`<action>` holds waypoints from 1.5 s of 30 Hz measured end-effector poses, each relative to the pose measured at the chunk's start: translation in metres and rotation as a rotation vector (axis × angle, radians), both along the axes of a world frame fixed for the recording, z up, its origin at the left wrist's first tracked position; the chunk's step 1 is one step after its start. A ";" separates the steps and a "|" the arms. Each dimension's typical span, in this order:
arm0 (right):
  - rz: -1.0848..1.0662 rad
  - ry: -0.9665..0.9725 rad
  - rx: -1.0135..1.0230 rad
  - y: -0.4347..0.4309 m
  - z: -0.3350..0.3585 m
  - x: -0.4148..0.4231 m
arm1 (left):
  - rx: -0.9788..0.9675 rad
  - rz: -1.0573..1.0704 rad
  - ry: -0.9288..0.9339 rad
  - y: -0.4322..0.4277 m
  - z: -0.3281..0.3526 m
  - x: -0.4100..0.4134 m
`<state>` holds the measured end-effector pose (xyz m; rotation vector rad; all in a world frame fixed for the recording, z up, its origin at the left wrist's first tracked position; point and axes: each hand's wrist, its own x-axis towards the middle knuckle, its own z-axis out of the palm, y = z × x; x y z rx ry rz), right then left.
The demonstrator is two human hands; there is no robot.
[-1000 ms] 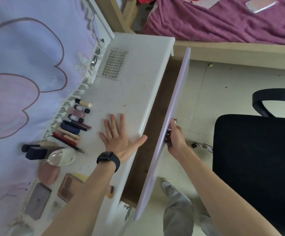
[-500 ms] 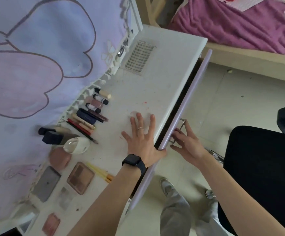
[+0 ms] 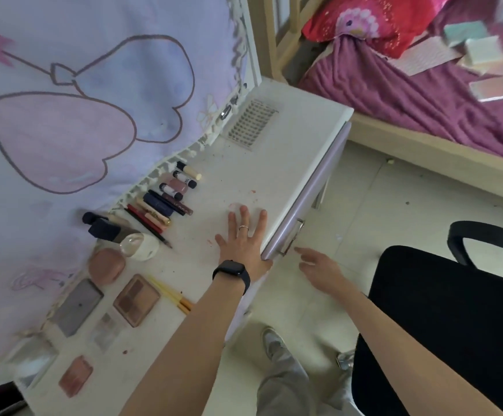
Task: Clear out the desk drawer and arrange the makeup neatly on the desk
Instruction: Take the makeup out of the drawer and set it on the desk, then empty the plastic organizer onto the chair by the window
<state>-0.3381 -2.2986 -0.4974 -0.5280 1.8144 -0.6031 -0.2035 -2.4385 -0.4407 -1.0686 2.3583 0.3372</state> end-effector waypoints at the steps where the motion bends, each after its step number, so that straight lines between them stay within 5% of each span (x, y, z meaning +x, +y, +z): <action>1: 0.183 0.152 0.047 0.011 0.014 -0.003 | 0.014 0.022 -0.025 0.002 0.008 -0.004; 4: 0.549 0.380 0.128 0.043 0.065 -0.016 | 0.056 0.093 -0.114 0.011 0.040 -0.019; 9: 0.589 0.601 0.126 0.107 0.185 -0.056 | 0.129 0.030 -0.031 0.065 0.117 -0.041; 17: -0.019 0.798 -0.228 0.253 0.347 -0.068 | 0.205 -0.209 0.488 0.192 0.234 -0.094; 22: -0.344 1.003 -0.263 0.349 0.409 -0.031 | 0.210 -0.516 0.737 0.258 0.303 -0.118; 32: -0.861 1.261 -0.042 0.507 0.464 0.081 | 0.193 -1.051 0.913 0.397 0.396 -0.140; 45: -1.289 1.388 0.446 0.800 0.495 0.226 | 0.467 -1.551 0.959 0.746 0.452 -0.124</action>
